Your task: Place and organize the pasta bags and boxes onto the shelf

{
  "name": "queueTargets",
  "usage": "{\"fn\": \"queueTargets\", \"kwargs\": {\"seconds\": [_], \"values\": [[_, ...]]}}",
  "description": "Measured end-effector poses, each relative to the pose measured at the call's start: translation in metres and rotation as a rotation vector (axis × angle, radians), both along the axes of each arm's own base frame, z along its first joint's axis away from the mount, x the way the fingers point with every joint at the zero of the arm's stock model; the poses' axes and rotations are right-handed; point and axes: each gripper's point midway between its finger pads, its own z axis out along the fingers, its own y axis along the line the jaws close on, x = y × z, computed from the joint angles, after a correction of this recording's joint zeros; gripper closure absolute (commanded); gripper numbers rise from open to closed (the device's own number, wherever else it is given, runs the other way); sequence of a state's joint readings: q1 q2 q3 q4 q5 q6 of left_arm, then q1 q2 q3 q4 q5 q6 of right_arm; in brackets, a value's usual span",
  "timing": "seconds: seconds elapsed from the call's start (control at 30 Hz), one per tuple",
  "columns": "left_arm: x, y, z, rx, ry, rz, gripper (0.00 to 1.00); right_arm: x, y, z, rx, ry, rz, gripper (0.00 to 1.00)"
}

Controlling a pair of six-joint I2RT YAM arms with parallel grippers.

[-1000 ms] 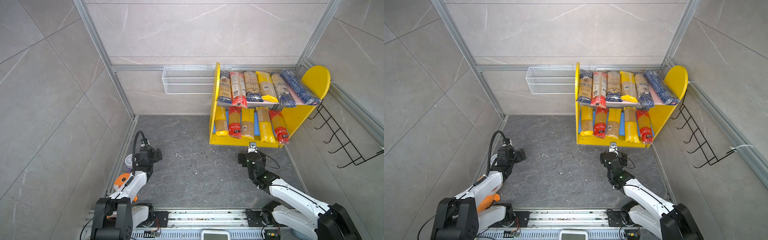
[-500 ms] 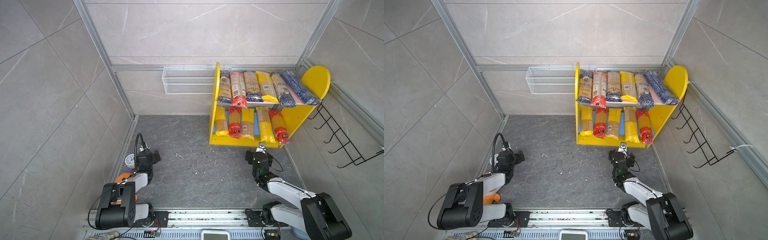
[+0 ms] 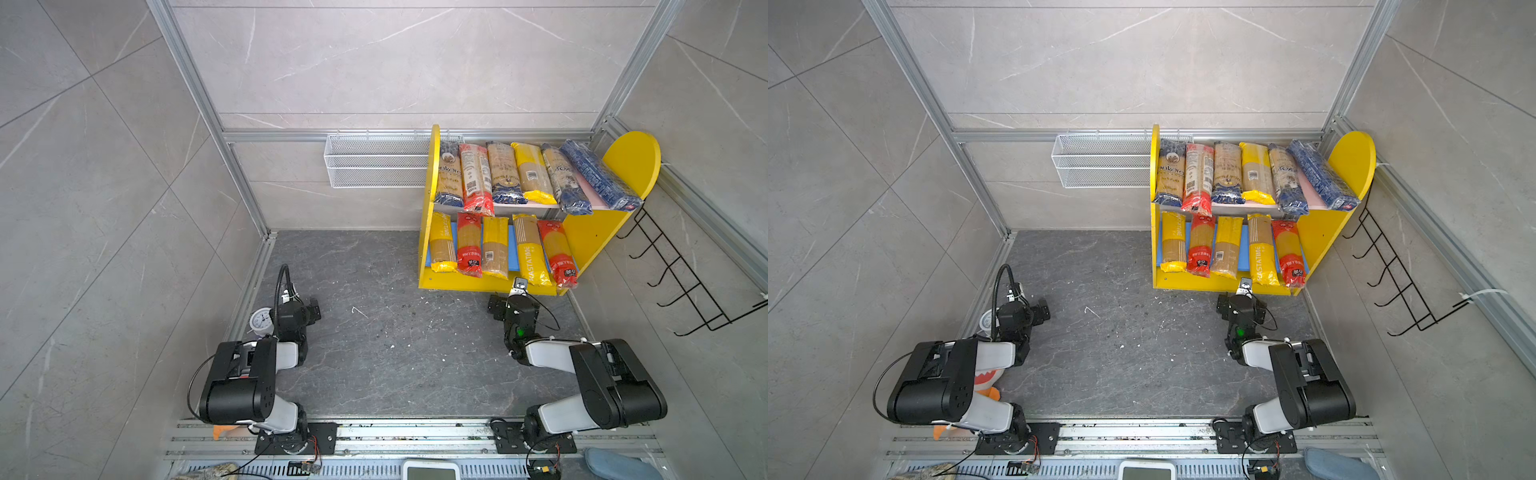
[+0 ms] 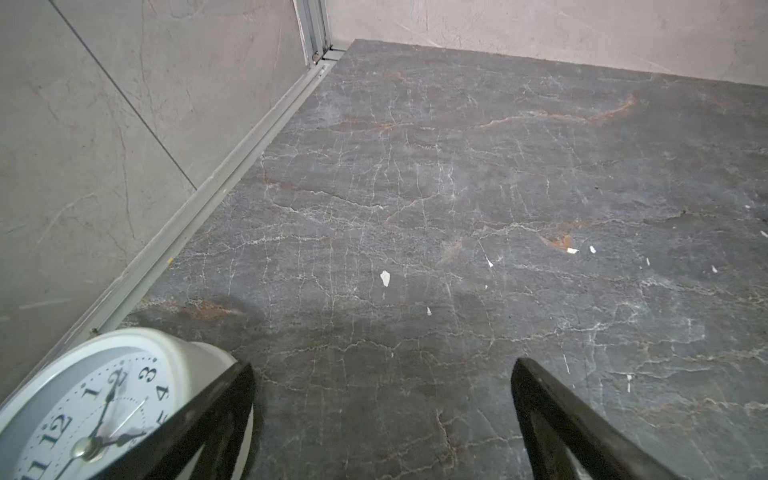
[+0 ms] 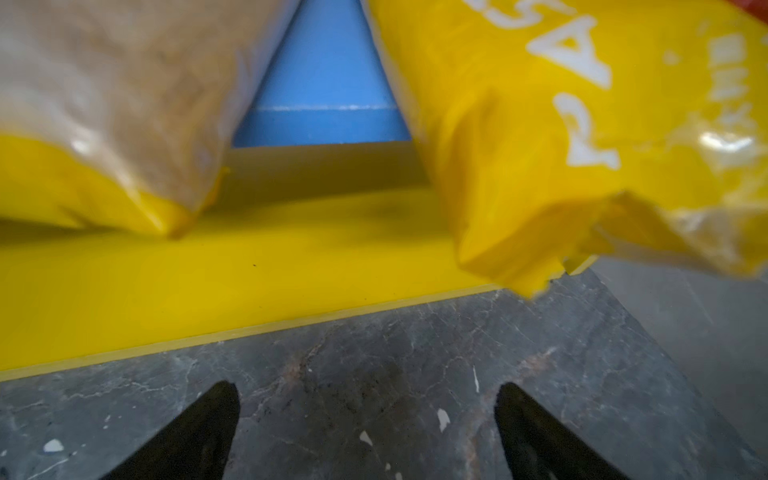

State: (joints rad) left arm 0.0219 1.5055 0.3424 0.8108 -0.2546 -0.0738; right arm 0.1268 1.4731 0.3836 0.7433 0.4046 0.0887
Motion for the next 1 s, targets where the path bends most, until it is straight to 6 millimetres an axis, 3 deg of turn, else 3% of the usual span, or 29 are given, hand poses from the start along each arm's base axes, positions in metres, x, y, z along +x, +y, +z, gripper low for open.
{"fn": "queueTargets", "kwargs": {"seconds": [0.5, 1.0], "values": [[0.005, -0.016, 0.000, -0.039, -0.007, -0.132, 0.01, 0.005, 0.003, 0.000, 0.057, -0.065, 0.080, 0.00], [0.004, -0.027, -0.003, -0.072, 0.004, -0.212, 0.00, 0.007, 0.028, -0.004, 0.107, -0.045, 0.268, 0.00]]}}
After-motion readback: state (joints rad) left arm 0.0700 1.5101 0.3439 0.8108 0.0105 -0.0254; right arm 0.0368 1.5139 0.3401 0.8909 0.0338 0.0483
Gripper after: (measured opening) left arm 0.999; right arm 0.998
